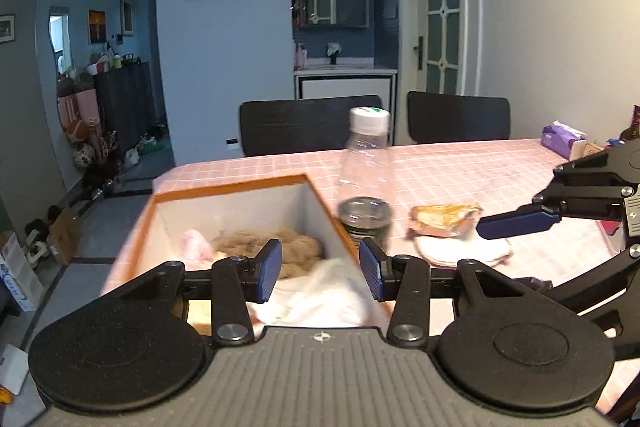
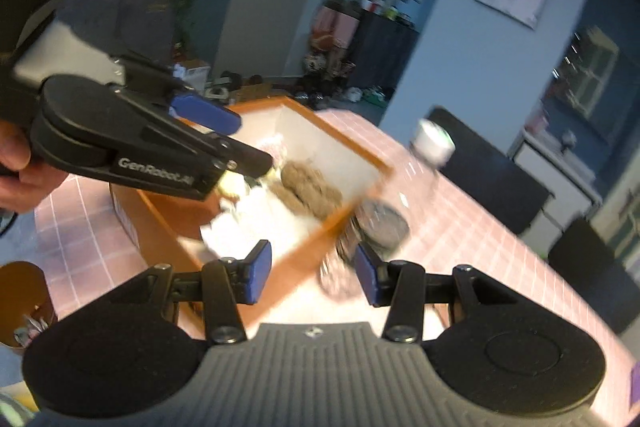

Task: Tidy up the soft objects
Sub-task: 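Move both open tools back over the white pad and yellow snack packet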

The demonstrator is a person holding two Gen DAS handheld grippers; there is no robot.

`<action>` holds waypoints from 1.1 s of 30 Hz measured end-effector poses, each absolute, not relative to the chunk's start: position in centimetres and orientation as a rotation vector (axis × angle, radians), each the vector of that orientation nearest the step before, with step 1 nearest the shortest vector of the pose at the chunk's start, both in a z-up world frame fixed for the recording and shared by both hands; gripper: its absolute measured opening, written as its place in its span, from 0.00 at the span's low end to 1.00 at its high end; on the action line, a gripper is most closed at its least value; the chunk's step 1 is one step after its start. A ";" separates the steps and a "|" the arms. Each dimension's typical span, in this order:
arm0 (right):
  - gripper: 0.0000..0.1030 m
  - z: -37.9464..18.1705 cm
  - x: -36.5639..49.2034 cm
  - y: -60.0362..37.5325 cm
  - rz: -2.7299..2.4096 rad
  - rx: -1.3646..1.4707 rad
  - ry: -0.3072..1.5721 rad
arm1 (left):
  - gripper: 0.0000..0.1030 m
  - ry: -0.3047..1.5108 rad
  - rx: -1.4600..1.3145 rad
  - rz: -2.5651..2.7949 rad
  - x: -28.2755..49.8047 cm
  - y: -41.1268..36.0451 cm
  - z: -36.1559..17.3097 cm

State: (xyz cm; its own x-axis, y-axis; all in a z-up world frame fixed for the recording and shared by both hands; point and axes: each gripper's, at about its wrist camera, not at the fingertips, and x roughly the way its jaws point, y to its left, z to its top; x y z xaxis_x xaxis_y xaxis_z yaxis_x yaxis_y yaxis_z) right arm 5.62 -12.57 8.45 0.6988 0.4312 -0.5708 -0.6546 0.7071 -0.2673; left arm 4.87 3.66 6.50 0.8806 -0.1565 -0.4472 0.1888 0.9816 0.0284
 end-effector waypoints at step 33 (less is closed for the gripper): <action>0.55 -1.2 17.4 -30.7 0.299 -0.215 0.830 | 0.50 0.633 0.186 -0.343 12.5 -12.4 -2.1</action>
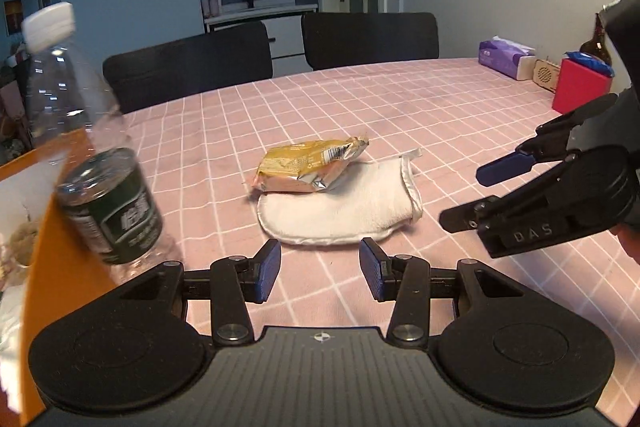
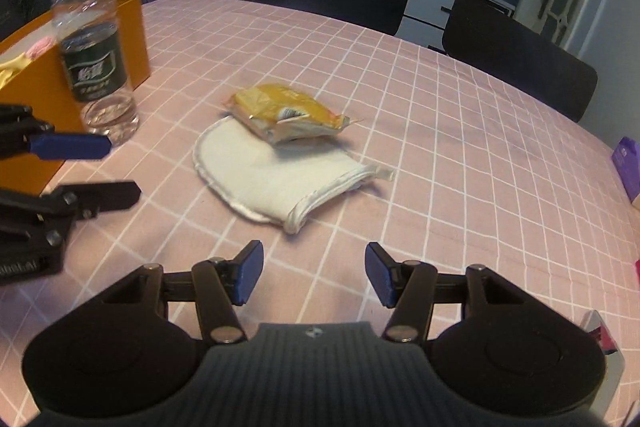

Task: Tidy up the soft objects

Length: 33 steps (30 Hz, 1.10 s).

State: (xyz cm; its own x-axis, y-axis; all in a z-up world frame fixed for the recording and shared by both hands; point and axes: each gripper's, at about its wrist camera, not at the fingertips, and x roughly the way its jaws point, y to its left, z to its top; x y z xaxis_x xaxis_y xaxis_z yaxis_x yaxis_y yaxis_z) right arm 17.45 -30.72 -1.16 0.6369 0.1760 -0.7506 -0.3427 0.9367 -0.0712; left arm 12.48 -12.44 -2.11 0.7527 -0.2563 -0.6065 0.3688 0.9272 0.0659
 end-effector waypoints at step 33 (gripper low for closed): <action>0.03 -1.8 15.9 -29.7 0.343 -0.260 0.903 | 0.50 0.676 0.254 -0.372 11.3 -13.6 -2.4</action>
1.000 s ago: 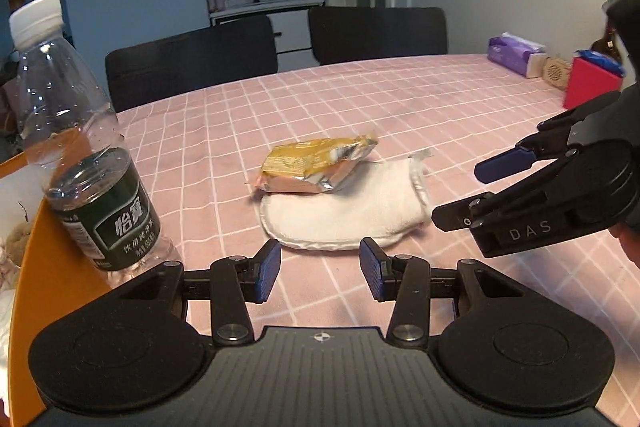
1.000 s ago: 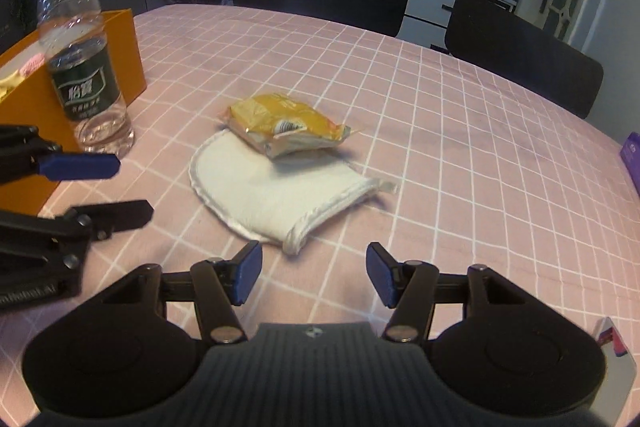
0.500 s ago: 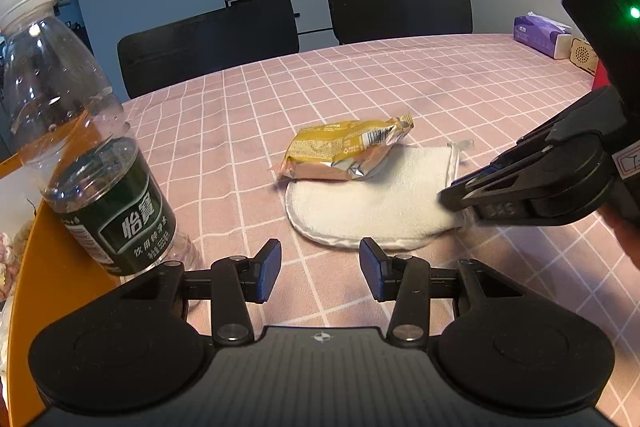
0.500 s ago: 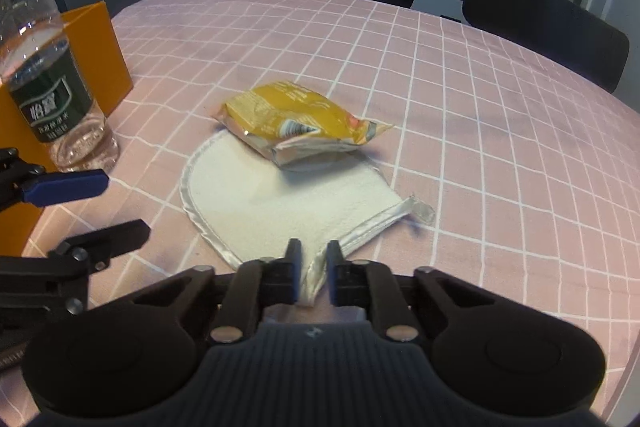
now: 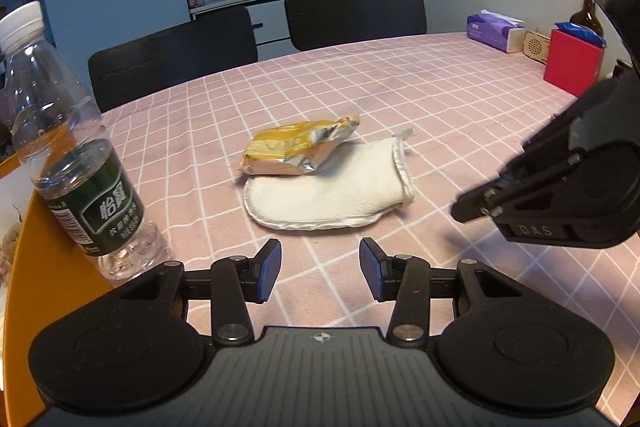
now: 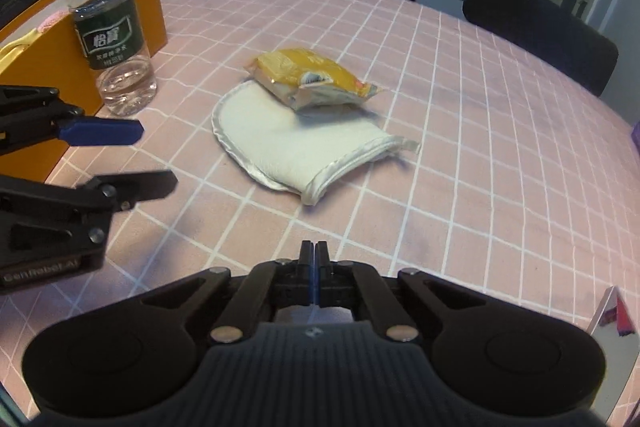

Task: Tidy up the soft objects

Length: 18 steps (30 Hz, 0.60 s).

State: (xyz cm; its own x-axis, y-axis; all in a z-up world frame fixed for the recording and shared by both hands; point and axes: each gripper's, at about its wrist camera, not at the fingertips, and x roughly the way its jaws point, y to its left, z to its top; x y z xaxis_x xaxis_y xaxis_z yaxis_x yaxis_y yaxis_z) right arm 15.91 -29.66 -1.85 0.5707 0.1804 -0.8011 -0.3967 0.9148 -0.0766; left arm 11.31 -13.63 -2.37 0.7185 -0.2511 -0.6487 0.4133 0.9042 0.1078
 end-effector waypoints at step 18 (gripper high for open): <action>0.52 -4.4 20.7 -25.1 0.527 -0.487 0.775 | 0.50 0.719 0.269 -0.280 13.4 -12.3 -3.1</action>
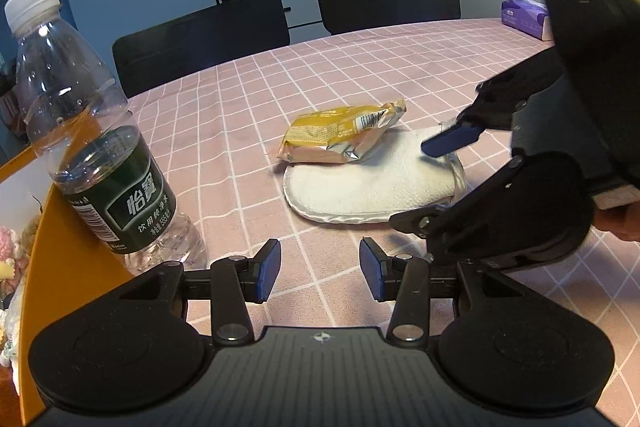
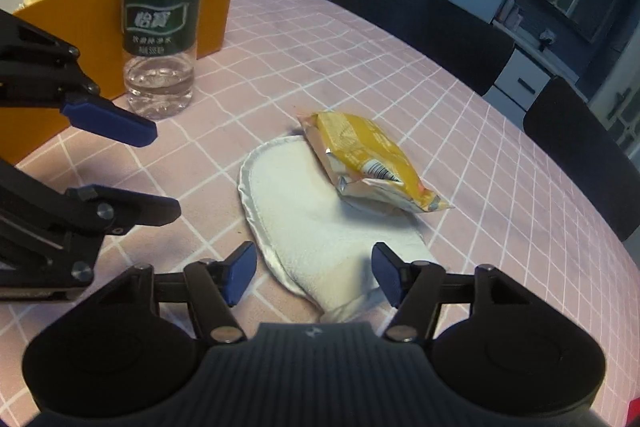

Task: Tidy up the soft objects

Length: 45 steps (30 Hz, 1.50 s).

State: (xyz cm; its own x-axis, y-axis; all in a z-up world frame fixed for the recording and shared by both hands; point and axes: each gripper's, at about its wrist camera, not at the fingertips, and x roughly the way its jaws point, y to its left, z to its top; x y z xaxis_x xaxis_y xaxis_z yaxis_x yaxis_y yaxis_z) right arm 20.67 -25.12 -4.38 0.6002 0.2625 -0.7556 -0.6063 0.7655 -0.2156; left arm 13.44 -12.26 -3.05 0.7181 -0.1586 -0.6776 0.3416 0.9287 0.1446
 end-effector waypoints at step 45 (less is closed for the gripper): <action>0.56 -3.3 18.6 -31.6 0.303 -0.253 0.923 | 0.64 0.483 0.579 -0.569 14.1 -18.2 -3.3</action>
State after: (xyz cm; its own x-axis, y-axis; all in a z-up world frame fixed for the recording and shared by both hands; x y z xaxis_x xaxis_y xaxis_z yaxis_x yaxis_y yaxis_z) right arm 18.62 -31.57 -3.26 0.5665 0.1474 -0.8108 -0.3620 0.9284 -0.0841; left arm 14.14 -18.19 -3.29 0.7416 -0.3579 -0.5673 0.6177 0.6942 0.3695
